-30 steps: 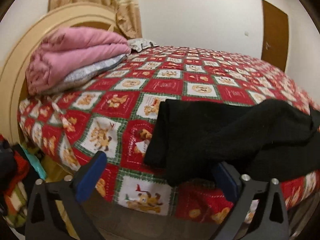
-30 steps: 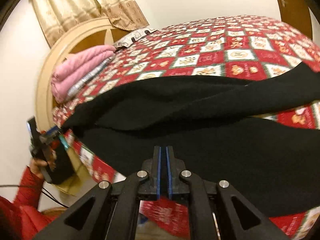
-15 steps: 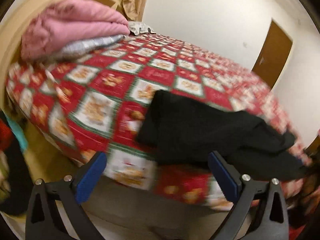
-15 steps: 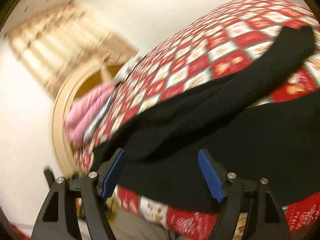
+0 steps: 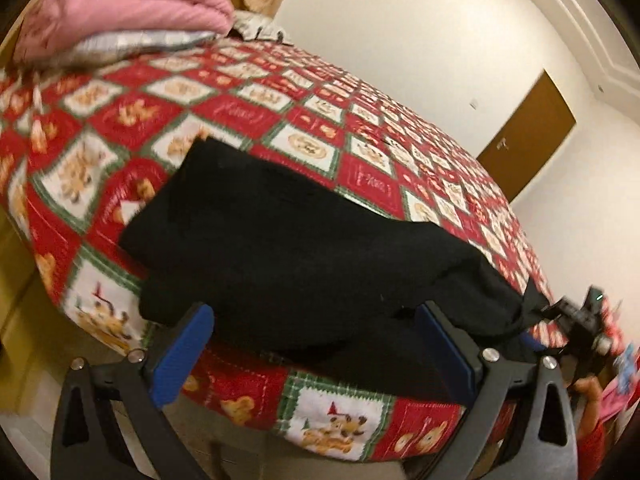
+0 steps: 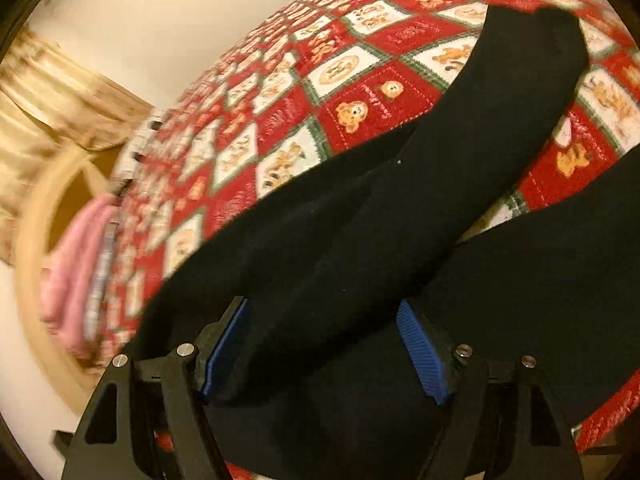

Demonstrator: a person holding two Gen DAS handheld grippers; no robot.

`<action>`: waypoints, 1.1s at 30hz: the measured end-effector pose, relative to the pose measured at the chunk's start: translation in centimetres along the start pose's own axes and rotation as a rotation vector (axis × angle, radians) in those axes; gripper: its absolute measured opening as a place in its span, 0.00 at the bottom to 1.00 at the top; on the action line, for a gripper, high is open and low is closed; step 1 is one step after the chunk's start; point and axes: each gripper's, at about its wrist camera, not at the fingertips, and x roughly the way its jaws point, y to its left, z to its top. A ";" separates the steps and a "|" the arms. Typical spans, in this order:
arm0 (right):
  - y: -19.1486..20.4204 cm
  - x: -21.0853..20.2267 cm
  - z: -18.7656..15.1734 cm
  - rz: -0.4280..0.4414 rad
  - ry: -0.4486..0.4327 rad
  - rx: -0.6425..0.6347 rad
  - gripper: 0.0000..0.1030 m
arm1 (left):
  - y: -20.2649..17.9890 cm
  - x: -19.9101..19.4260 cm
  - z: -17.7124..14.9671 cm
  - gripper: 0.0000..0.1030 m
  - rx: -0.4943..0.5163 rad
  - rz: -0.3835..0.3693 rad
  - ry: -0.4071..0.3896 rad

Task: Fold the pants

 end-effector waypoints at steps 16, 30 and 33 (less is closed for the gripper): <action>-2.2 -4.4 -1.3 0.175 -0.129 -0.106 0.11 | 0.8 -2.1 -3.5 1.00 0.028 0.003 -0.037; -3.9 -6.0 -4.9 0.135 -0.129 -0.119 0.11 | 6.1 -0.4 -1.3 0.74 -0.319 -0.088 -0.090; -3.9 -5.6 -5.1 0.103 -0.127 -0.142 0.11 | 6.0 -0.5 -1.1 0.42 -0.295 -0.041 -0.102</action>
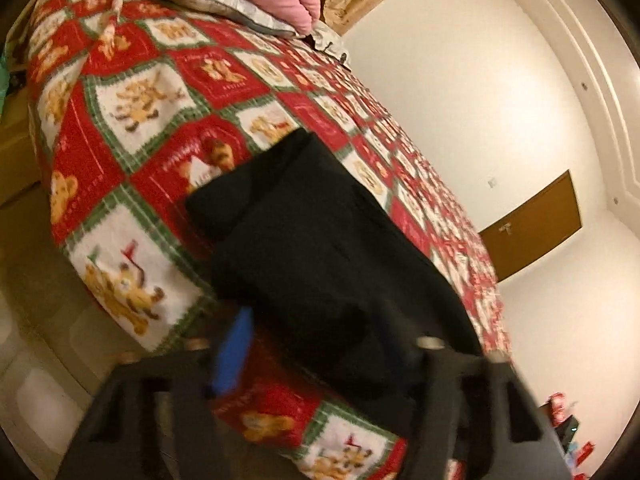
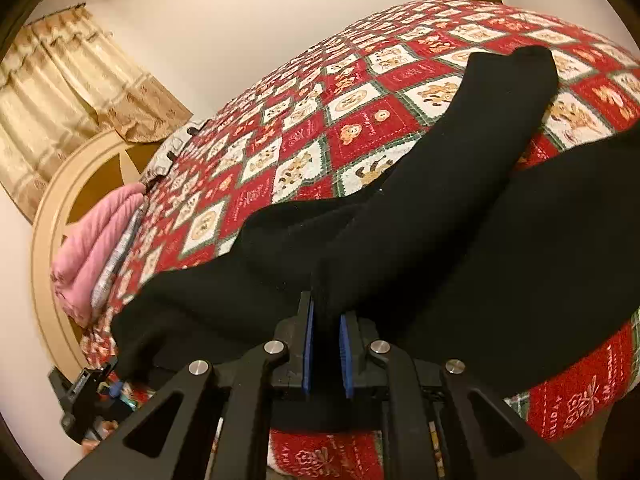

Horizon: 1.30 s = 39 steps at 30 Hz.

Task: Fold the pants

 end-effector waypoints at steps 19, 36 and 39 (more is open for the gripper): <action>2.3 -2.4 1.3 0.048 -0.048 -0.085 0.11 | -5.3 -1.3 5.6 0.19 0.298 0.101 -0.047; 0.9 -2.4 -4.5 -0.071 0.035 -0.183 0.45 | -0.1 -2.1 5.8 0.85 0.344 0.686 -0.176; 2.0 -5.1 -3.4 -0.096 -0.092 -0.224 0.45 | -1.2 -4.0 5.6 0.85 0.370 0.680 -0.271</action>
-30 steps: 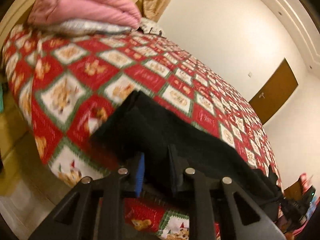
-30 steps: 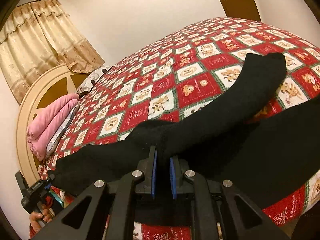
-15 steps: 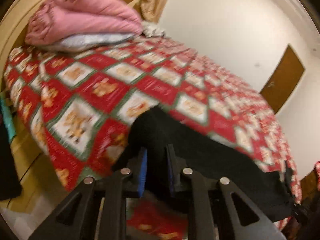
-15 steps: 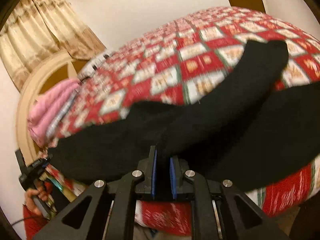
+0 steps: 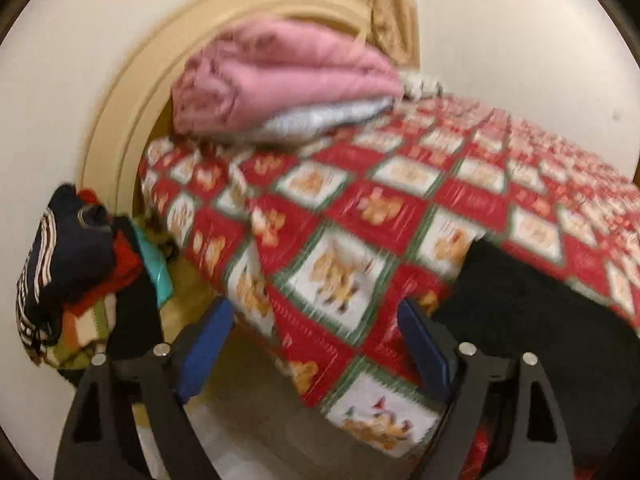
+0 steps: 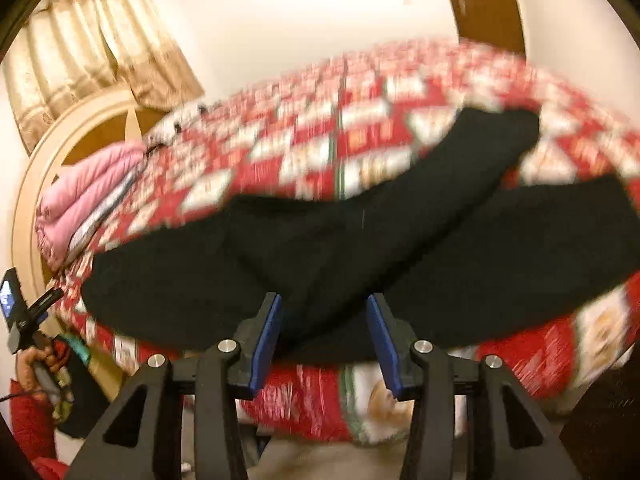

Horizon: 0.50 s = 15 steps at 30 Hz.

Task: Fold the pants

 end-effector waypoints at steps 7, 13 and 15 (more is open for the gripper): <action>8.2 4.8 6.4 0.269 0.002 -0.217 0.53 | -10.6 -2.0 -0.7 0.85 0.217 -0.276 -0.045; 16.0 14.9 7.4 0.445 0.206 -0.251 0.53 | -15.0 0.7 -4.4 0.86 0.256 -0.302 0.100; 17.8 17.0 7.1 0.456 0.229 -0.288 0.53 | -14.2 0.8 -5.5 0.89 0.199 -0.313 0.068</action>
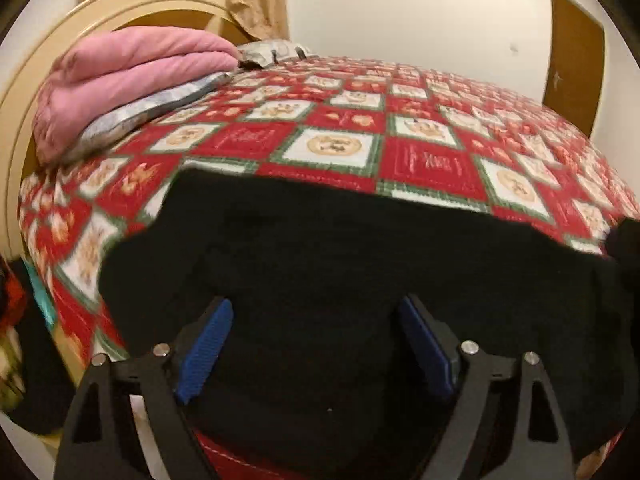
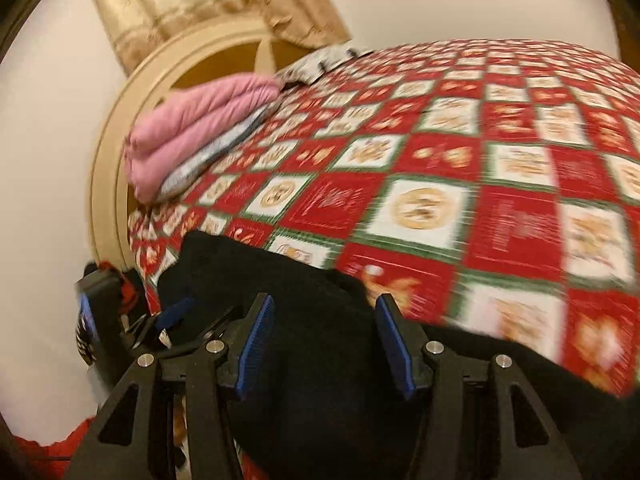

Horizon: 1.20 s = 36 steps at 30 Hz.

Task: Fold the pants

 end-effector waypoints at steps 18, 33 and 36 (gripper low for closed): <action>0.6 5.9 1.1 0.215 0.171 0.120 0.63 | 0.3 0.8 -0.2 1.00 -0.031 -0.001 0.014; -8.4 -1.9 5.3 0.047 0.026 0.300 0.60 | 0.2 0.9 -0.1 1.00 -0.014 0.000 0.027; -11.8 -8.9 5.1 -0.421 -0.069 0.279 0.61 | 0.2 0.9 -0.1 1.00 -0.022 0.005 0.031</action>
